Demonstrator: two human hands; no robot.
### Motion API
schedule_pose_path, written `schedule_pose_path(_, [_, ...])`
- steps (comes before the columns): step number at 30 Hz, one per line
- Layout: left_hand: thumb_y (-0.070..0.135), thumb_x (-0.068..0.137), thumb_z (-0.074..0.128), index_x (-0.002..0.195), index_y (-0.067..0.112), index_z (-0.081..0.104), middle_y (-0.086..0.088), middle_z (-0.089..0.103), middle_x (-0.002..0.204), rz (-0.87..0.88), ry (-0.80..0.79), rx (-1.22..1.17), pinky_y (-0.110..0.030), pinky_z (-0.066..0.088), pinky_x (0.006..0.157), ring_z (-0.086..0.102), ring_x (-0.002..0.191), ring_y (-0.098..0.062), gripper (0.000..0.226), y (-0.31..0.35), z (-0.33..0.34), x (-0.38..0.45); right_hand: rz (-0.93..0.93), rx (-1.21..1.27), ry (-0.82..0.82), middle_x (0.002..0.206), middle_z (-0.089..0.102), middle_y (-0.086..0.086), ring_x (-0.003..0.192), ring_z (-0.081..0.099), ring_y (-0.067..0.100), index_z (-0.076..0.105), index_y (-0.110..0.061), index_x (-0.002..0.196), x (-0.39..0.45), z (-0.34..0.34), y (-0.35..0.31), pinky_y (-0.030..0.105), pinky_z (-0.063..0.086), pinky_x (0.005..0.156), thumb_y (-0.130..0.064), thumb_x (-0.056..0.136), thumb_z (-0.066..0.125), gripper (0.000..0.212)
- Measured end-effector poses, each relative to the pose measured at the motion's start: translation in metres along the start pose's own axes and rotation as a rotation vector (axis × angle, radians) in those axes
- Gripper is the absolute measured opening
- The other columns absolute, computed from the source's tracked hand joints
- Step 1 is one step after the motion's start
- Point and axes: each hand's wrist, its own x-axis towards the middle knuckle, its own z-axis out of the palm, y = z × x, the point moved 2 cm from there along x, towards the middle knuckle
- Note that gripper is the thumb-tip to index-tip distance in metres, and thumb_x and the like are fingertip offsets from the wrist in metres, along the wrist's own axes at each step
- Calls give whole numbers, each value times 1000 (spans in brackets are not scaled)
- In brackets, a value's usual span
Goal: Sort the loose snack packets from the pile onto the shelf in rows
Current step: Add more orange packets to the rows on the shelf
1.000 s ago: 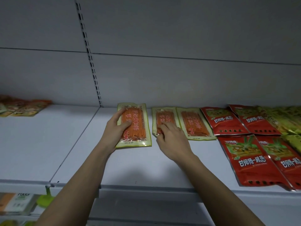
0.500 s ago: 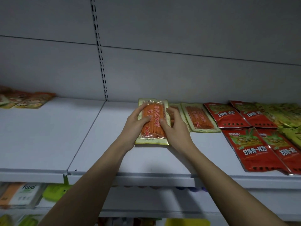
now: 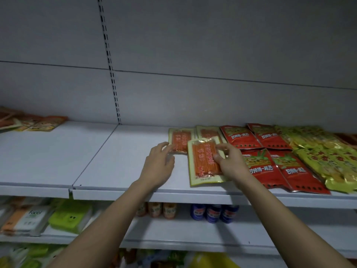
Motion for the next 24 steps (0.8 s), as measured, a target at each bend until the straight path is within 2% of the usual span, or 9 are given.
schedule_pose_path(2, [33,104,43,152,28,37,2,33,159,51,-36,199,-43,29,115,25,145,-21,49,4,7,1,-18,-210,2,135,52,7,98,60,18,52,-12,135,-5,-15,9,35,57,78,-12,98,58,38])
schedule_pose_path(5, [38,105,40,155,29,33,3,29,162,61,-63,288,-44,23,117,20,149,-24,51,15,13,0,-241,-702,102,146,37,12,130,39,28,47,-11,141,-16,-21,15,41,40,108,-23,96,61,48])
schedule_pose_path(7, [40,105,36,156,27,31,2,26,164,50,-99,340,-45,19,119,17,150,-24,52,22,19,0,-428,-805,109,154,30,8,141,27,27,46,-16,144,-27,-15,9,42,30,115,-31,98,55,49])
schedule_pose_path(9, [43,106,33,157,27,29,1,24,165,41,-141,373,-47,15,121,16,151,-25,53,24,25,3,-494,-836,11,158,28,3,144,23,25,43,-21,147,-33,-6,4,43,29,114,-40,101,46,50])
schedule_pose_path(14, [50,106,24,160,31,18,3,18,167,-3,-253,396,-51,12,124,12,154,-24,58,20,31,9,-357,-973,-323,163,20,1,149,14,28,30,-24,153,-32,3,17,47,29,115,-46,102,36,57])
schedule_pose_path(18, [50,105,25,159,31,20,4,20,166,18,-262,388,-51,13,123,13,153,-22,57,19,32,12,-294,-963,-359,158,30,2,145,22,28,33,-23,151,-30,-12,17,49,34,112,-41,98,43,57])
schedule_pose_path(24, [49,106,27,159,30,24,3,21,166,50,-283,357,-51,12,124,13,154,-21,56,21,38,22,-239,-974,-401,153,32,2,141,26,28,35,-26,148,-26,-18,12,49,38,107,-40,92,52,60])
